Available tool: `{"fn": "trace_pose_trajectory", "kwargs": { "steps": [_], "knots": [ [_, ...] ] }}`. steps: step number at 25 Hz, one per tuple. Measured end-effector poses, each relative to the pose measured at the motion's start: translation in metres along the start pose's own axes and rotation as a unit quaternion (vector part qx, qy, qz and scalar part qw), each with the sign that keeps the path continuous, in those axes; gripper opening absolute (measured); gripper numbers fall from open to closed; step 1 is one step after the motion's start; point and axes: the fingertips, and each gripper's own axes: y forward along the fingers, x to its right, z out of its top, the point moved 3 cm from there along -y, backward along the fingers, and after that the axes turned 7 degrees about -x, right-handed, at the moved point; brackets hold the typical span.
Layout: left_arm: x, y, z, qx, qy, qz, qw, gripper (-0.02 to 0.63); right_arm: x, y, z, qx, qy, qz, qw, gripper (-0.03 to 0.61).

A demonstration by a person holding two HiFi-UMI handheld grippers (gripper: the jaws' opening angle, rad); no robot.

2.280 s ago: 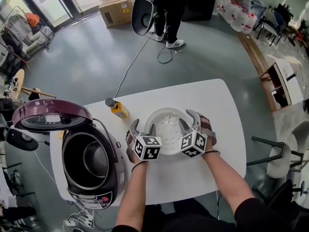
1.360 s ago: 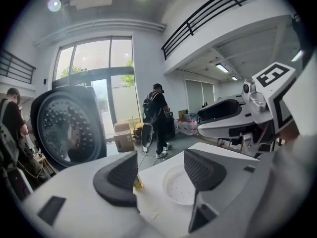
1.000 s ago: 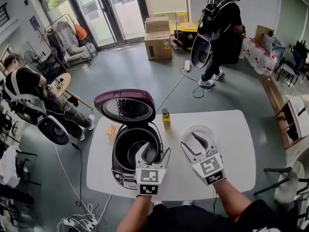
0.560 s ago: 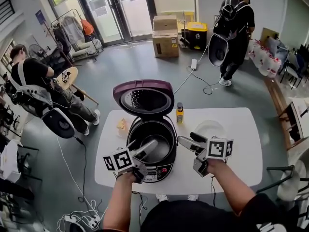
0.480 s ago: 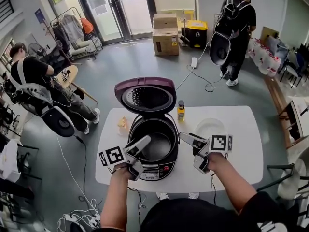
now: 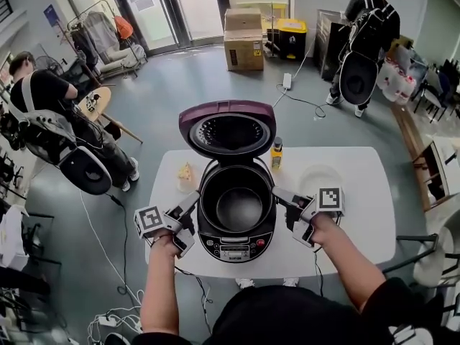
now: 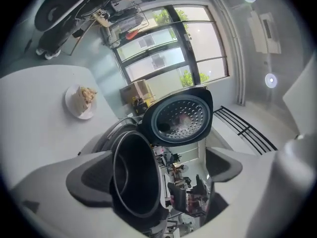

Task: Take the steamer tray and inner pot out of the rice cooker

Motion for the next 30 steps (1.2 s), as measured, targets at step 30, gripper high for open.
{"fn": "trace_pose_trajectory", "kwargs": {
  "steps": [30],
  "knots": [
    [-0.034,0.026,-0.009,-0.157,-0.033,0.023,0.9867,0.444,0.037,0.031,-0.014,-0.052,0.033,-0.025,0.998,0.411]
  ]
}}
